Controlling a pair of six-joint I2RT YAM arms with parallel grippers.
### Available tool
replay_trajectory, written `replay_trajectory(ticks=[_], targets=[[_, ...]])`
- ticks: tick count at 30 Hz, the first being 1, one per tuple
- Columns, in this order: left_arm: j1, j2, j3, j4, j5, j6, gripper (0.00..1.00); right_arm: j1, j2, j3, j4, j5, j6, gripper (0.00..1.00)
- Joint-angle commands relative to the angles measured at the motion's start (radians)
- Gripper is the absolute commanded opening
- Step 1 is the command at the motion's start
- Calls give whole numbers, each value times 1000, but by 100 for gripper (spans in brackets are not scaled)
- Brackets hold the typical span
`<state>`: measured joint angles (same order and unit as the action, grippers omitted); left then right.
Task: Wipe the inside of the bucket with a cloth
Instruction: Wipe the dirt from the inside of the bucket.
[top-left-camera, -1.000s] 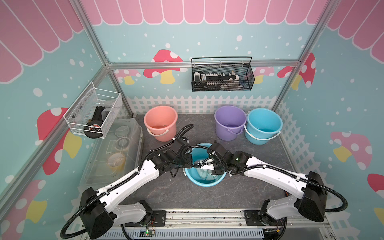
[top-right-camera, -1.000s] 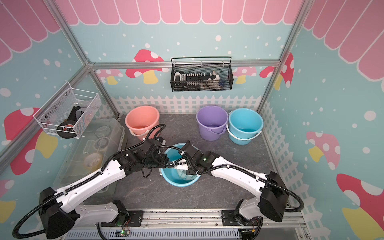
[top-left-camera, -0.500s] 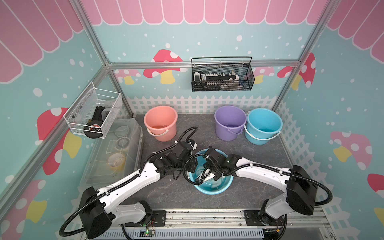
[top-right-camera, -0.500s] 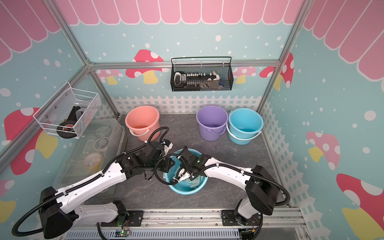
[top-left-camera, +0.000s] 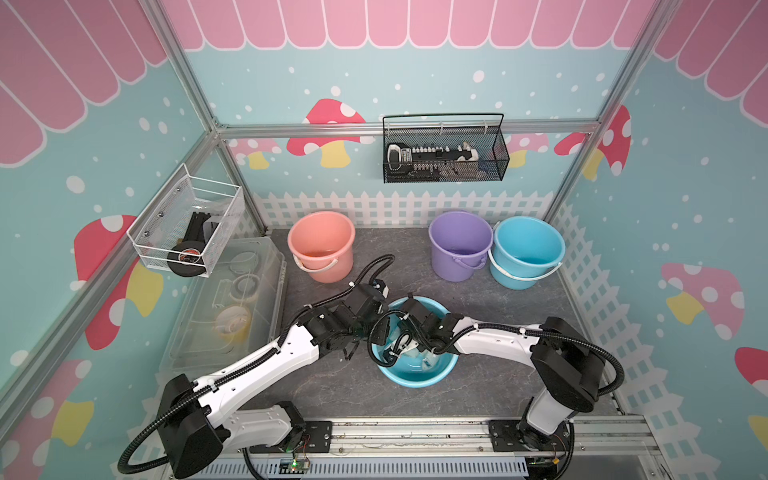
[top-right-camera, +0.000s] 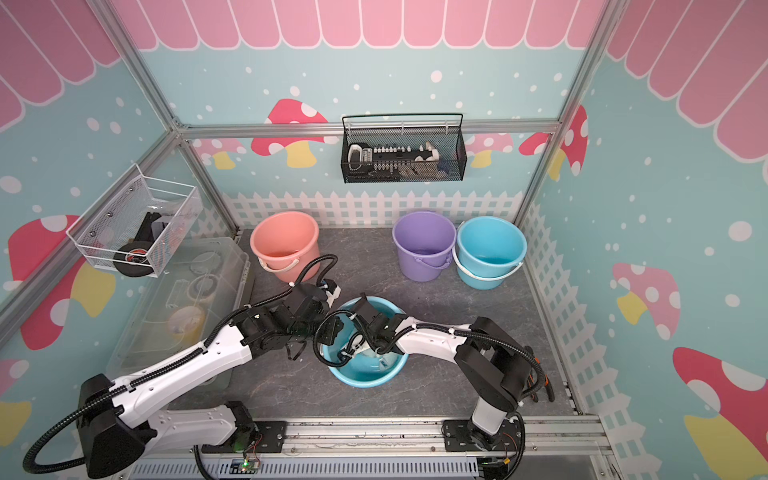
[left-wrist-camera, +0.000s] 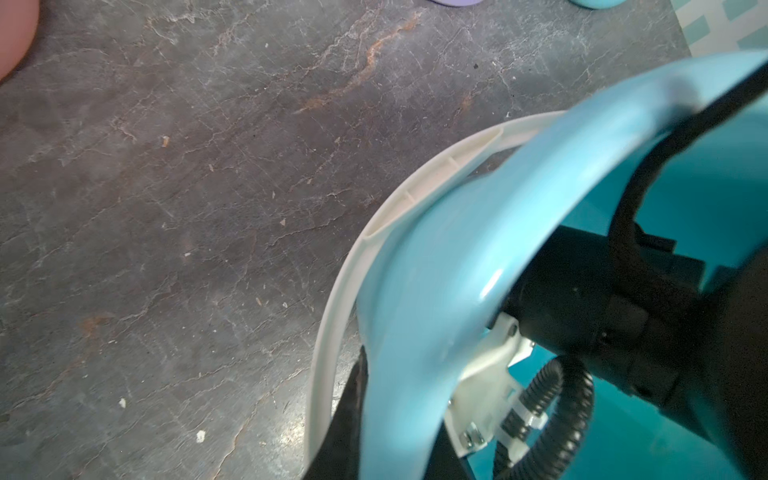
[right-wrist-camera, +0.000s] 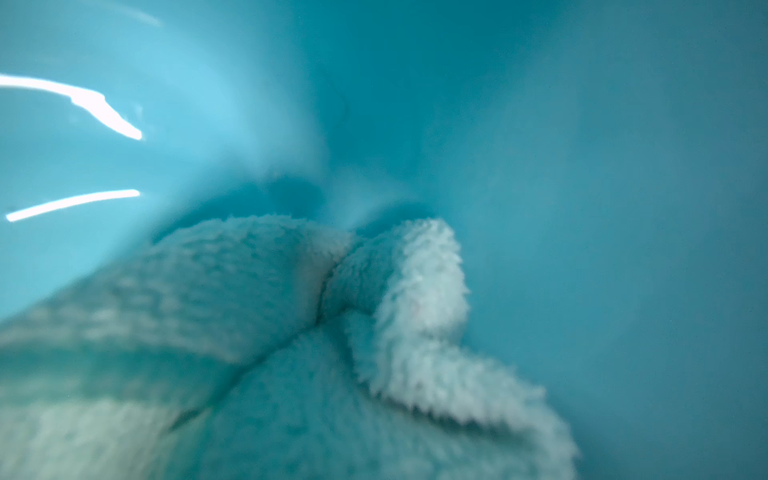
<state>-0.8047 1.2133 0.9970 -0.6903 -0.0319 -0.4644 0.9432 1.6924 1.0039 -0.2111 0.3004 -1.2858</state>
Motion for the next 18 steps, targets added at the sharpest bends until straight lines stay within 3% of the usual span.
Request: replay_trajectory(ticks=[1, 5, 8, 13, 18], targets=[[-42, -30, 12, 39, 54, -33, 0, -12, 74, 39, -121, 198, 87, 0], [-44, -35, 35, -17, -30, -42, 0, -8, 96, 92, -373, 211, 225, 0], [-44, -36, 46, -42, -76, -47, 0, -4, 99, 115, -533, 142, 311, 0], [-45, -32, 53, -40, -98, -53, 0, 14, 102, 158, -747, -46, 383, 0], [-45, -22, 52, -26, -102, -47, 0, 24, 123, 209, -882, -325, 399, 0]])
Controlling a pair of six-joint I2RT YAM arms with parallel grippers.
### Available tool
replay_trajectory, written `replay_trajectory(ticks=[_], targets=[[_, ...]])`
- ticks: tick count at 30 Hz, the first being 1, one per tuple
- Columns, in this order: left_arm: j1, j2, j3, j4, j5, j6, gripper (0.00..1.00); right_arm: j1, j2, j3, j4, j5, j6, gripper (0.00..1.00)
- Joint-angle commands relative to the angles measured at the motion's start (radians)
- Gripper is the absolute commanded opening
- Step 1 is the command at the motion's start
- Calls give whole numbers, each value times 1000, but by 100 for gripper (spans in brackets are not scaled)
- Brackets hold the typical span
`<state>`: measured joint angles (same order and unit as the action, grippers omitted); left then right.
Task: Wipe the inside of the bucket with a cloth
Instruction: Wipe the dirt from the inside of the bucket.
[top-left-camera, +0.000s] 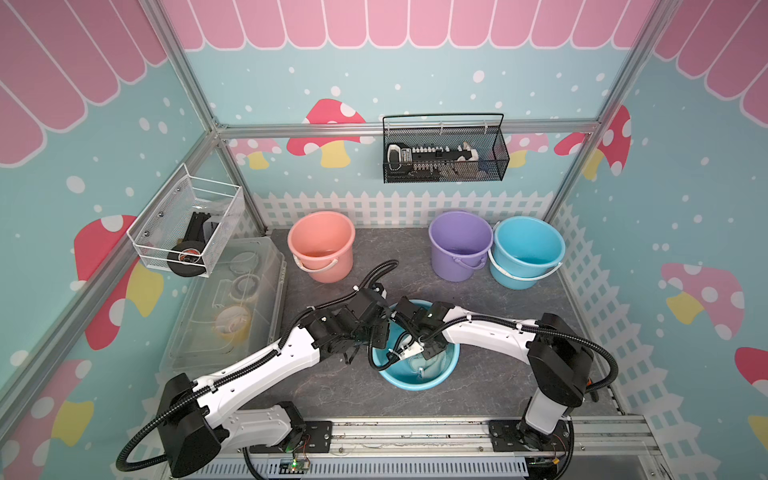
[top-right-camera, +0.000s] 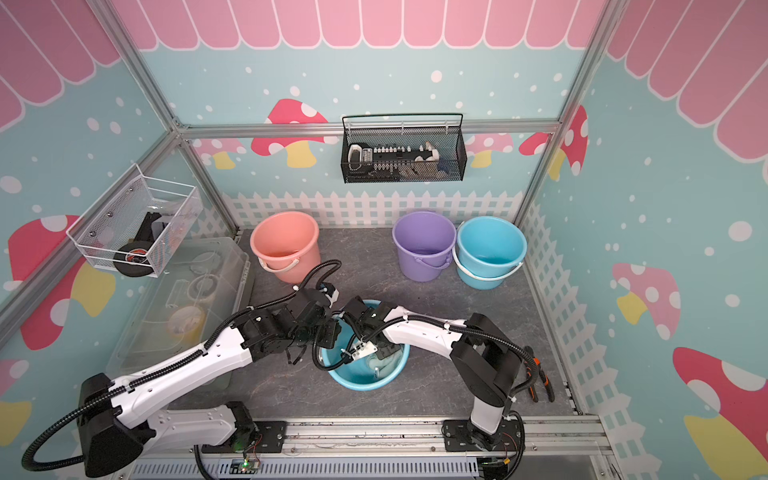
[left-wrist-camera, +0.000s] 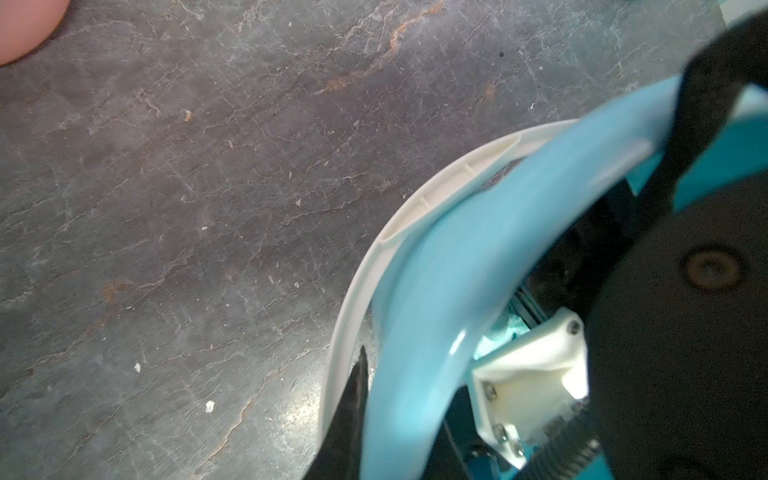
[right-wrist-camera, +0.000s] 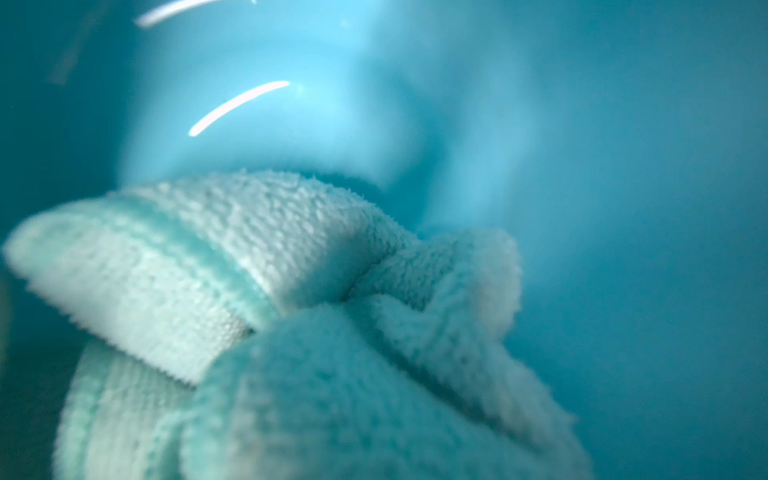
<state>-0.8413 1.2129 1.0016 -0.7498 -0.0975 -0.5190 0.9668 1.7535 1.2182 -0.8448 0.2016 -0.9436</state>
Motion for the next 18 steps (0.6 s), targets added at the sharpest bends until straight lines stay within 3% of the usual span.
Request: replay_trajectory(ticks=[1, 5, 9, 18], targets=[[-8, -21, 44, 39, -35, 7, 0, -1, 65, -7, -245, -271, 57, 0], [-9, -12, 43, 50, -22, -9, 0, -4, 81, -15, -180, -457, 60, 0], [-14, -9, 44, 68, -5, -15, 0, -3, 54, -49, 7, -557, 90, 0], [-30, 7, 42, 82, 1, -20, 0, -3, -47, -182, 554, -620, 184, 0]])
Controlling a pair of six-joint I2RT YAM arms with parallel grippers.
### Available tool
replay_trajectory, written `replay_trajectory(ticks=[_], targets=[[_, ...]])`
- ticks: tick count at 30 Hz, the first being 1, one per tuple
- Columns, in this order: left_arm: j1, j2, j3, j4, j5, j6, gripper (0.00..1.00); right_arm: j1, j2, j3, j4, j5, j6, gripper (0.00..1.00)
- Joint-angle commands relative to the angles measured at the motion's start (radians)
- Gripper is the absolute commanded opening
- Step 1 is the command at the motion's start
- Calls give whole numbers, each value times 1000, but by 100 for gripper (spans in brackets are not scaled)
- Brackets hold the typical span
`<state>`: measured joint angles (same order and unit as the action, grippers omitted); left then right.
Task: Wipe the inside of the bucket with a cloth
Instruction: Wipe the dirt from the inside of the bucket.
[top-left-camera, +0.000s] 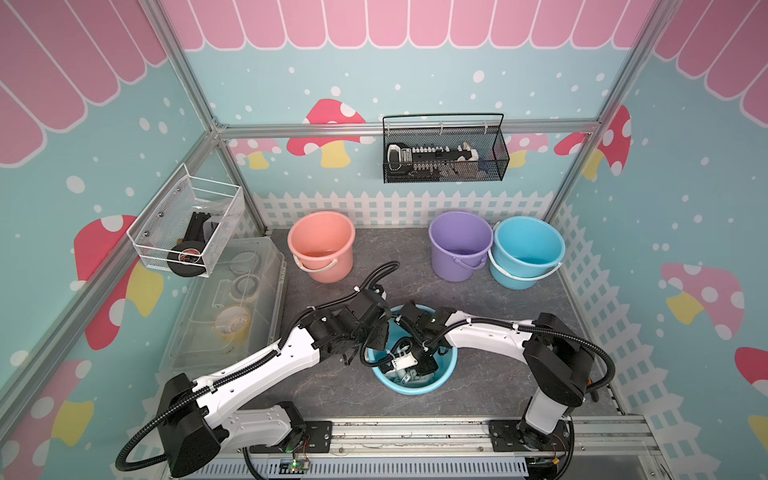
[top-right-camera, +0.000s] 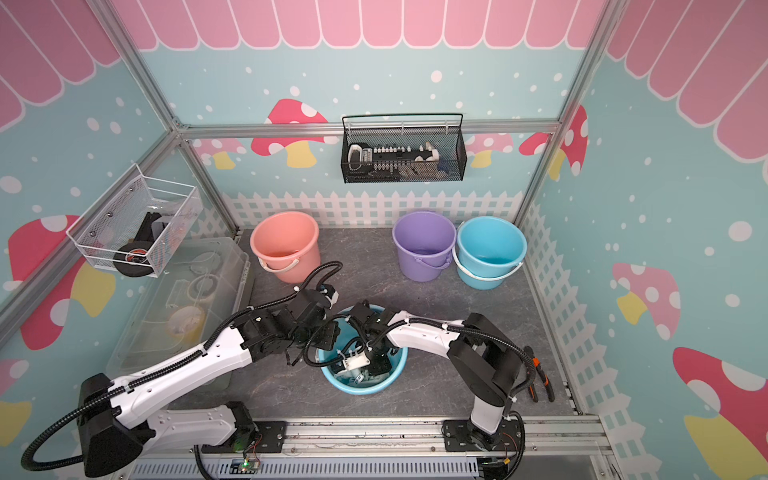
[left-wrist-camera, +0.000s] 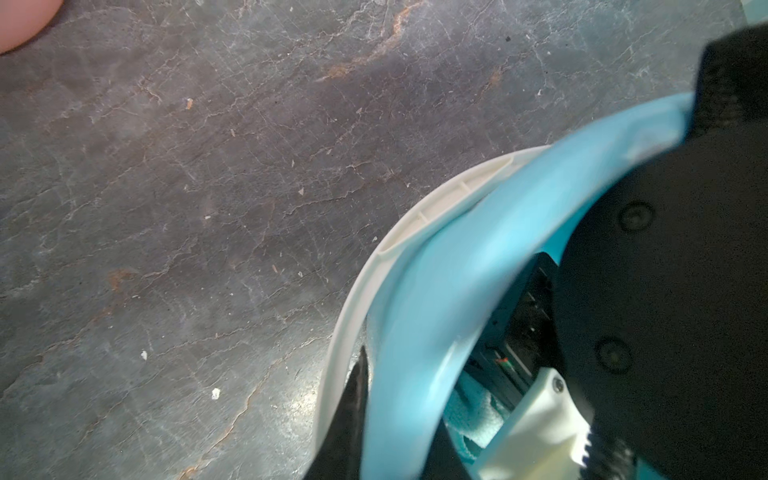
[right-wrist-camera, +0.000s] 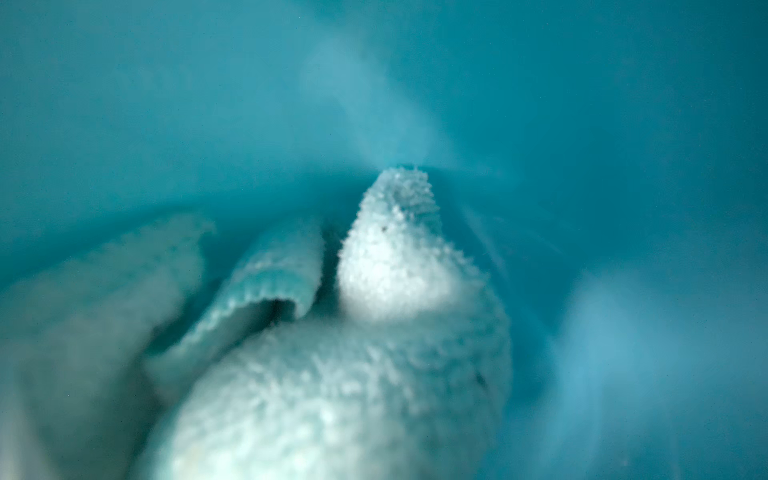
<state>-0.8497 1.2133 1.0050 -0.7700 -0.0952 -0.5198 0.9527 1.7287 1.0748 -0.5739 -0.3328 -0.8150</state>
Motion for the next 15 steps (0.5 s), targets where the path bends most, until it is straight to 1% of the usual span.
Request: replay_trajectory(ticks=[1, 4, 8, 11, 15], targets=[[-24, 9, 40, 104, 0, -20, 0, 11, -30, -51, 341, -64, 67, 0], [-32, 13, 40, 106, 1, -22, 0, 12, -42, -89, 504, 56, 91, 0], [-41, 15, 36, 109, 2, -25, 0, 16, -54, -129, 654, 254, 69, 0], [-43, 15, 33, 110, 3, -25, 0, 24, -69, -159, 754, 415, 20, 0], [-45, 15, 32, 110, 0, -25, 0, 41, -68, -166, 783, 614, -88, 0]])
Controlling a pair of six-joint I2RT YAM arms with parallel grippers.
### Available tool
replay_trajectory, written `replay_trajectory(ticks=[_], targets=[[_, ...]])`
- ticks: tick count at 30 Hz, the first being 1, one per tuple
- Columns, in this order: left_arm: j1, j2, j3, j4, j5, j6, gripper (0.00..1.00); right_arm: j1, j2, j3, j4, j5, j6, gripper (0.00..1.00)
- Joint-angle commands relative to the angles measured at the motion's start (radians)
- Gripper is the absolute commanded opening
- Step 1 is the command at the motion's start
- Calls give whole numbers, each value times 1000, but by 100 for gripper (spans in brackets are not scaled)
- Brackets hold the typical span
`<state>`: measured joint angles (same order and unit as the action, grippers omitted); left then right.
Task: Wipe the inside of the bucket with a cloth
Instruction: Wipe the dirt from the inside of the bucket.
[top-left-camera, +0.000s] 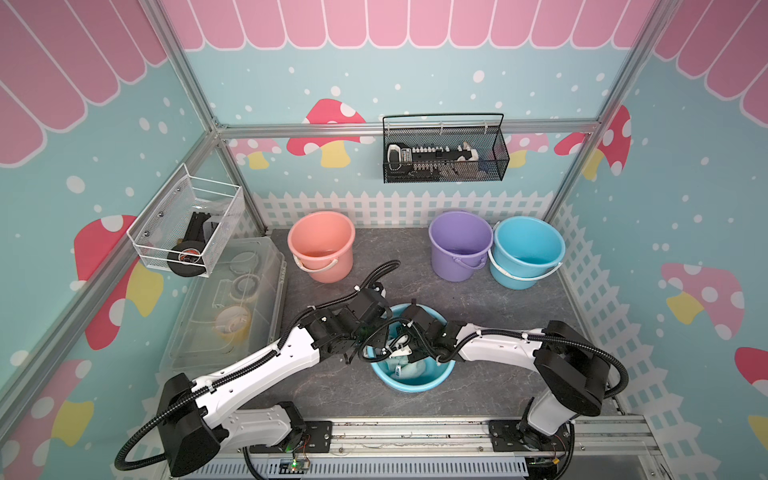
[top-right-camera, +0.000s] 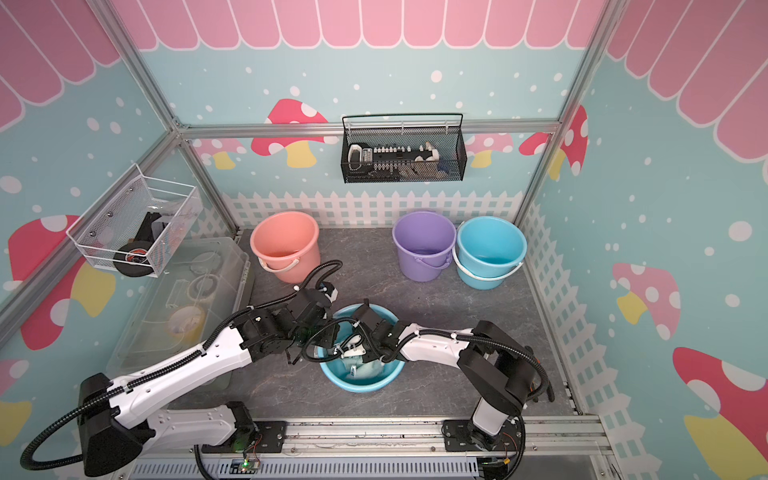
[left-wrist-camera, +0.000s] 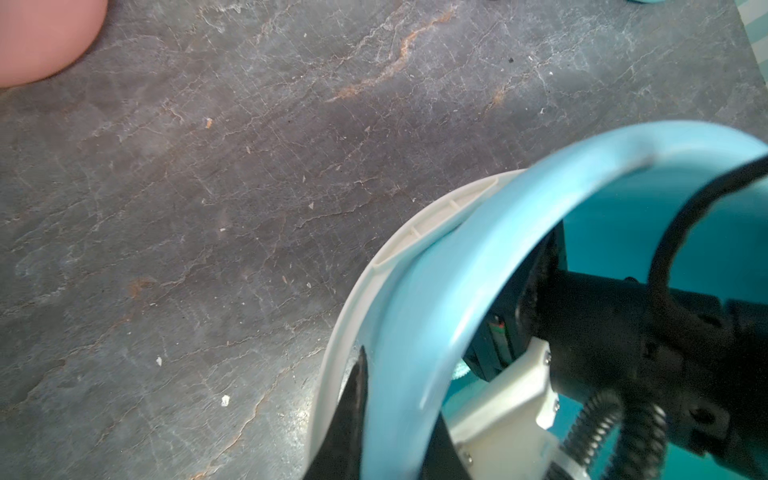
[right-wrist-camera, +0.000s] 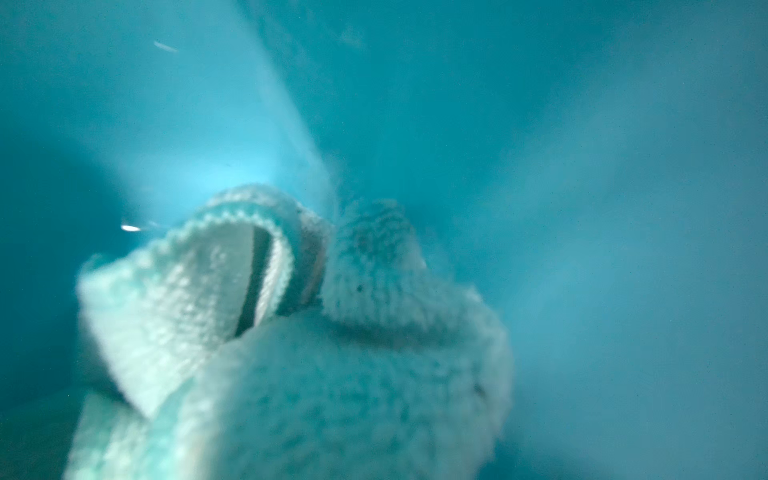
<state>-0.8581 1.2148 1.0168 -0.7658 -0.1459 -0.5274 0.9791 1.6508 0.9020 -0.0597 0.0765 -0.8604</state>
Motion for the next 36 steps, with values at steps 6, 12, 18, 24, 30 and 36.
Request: replay_trajectory(ticks=[6, 12, 18, 24, 30, 36], targets=[[-36, 13, 11, 105, 47, -19, 0, 22, 22, 42, 97, 380, -205, 0], [-36, 9, 7, 97, 32, -18, 0, 21, 2, 87, -191, 464, -245, 0], [-36, 11, 11, 86, 19, -8, 0, 22, 12, 143, -551, 420, -146, 0], [-36, 12, 12, 79, 15, -10, 0, 22, -1, 194, -813, 176, -45, 0], [-36, 23, 17, 79, 20, -11, 0, 0, 4, 202, -837, -133, 9, 0], [-36, 36, 21, 79, 28, -12, 0, -30, 16, 189, -692, -408, 49, 0]])
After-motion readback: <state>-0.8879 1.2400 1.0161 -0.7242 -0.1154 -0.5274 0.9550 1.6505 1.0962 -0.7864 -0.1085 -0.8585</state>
